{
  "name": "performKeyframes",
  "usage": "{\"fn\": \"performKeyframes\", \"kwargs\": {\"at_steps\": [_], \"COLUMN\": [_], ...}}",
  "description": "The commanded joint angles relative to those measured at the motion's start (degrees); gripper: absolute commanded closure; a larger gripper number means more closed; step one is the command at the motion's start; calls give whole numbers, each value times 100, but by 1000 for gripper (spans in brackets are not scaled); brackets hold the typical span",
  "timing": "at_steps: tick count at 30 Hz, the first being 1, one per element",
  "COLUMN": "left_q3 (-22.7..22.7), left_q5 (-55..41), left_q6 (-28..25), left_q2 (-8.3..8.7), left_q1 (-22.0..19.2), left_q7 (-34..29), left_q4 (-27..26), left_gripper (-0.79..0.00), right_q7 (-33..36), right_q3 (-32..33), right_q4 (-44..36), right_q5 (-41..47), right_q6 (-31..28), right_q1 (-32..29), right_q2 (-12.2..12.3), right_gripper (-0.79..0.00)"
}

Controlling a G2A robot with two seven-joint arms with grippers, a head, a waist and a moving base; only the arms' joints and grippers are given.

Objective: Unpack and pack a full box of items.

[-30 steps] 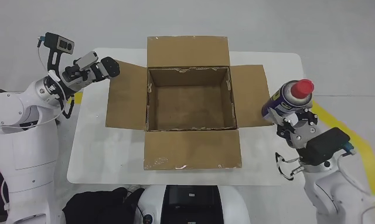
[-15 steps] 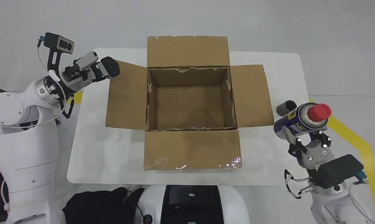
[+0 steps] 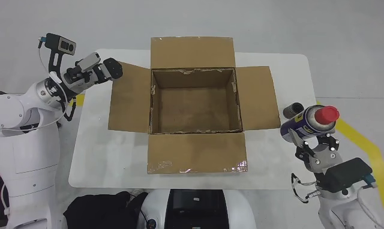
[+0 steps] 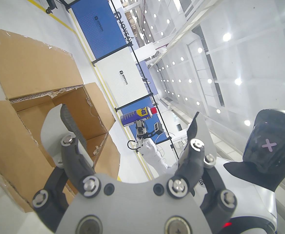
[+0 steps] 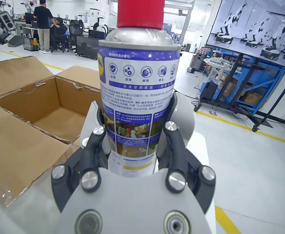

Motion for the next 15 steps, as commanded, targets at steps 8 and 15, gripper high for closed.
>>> {"fn": "performKeyframes", "kwargs": {"at_steps": [8, 15], "left_q3": [0, 0], "left_q5": [0, 0], "left_q6": [0, 0], "left_q2": [0, 0], "left_q1": [0, 0], "left_q7": [0, 0], "left_q4": [0, 0], "left_gripper": [-785, -785], "right_q7": [-440, -902], "right_q3": [104, -69], "right_q4": [597, 1266], "right_q5": [-180, -481], "right_q6": [-89, 76], "right_q1": [-294, -528], "right_q2": [-24, -63], "right_gripper": [0, 0]}}
